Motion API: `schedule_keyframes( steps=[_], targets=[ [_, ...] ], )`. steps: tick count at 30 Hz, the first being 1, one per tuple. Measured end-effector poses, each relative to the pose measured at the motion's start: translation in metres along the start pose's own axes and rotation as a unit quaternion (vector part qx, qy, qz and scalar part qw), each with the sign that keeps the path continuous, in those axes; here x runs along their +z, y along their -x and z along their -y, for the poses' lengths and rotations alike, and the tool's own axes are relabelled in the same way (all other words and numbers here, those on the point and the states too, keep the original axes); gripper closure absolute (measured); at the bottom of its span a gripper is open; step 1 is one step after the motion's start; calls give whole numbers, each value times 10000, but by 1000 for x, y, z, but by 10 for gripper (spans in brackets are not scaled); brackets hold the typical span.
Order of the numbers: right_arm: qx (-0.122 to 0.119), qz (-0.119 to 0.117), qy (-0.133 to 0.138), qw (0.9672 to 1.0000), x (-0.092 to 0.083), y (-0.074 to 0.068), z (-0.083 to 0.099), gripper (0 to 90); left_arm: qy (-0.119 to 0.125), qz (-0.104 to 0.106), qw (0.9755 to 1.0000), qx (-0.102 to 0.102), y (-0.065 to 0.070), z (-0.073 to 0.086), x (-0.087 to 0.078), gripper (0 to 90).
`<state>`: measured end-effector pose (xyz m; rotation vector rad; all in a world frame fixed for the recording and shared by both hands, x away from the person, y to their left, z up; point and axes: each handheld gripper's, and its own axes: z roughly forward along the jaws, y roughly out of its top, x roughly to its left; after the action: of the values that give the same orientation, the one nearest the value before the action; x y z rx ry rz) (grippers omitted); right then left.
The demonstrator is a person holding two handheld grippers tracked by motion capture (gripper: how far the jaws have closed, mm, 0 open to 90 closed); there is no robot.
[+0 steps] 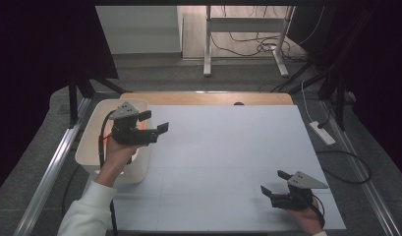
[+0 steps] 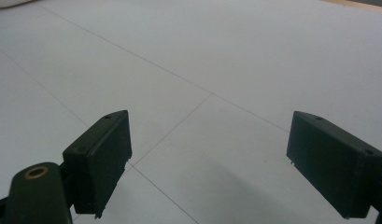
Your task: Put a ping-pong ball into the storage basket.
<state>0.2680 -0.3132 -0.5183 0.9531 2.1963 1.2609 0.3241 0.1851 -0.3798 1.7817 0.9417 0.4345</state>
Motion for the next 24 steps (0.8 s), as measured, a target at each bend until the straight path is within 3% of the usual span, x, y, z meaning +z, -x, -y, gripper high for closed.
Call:
schedule_keyframes(
  steps=[12, 15, 24],
  targets=[
    [-14, -24, 5, 10000, 0, -1, -1, 139, 67, 473, 9986, 206, 31, 6, 5, 204],
    [-30, -2, -3, 10000, 0, -2, -1, 139, -30, 560, 9977, 375, 40, 11, 5, 203],
    [-42, 47, -8, 10000, -2, -5, -1, 139, 15, 822, 9954, 492, 61, 35, 6, 205]
  ],
)
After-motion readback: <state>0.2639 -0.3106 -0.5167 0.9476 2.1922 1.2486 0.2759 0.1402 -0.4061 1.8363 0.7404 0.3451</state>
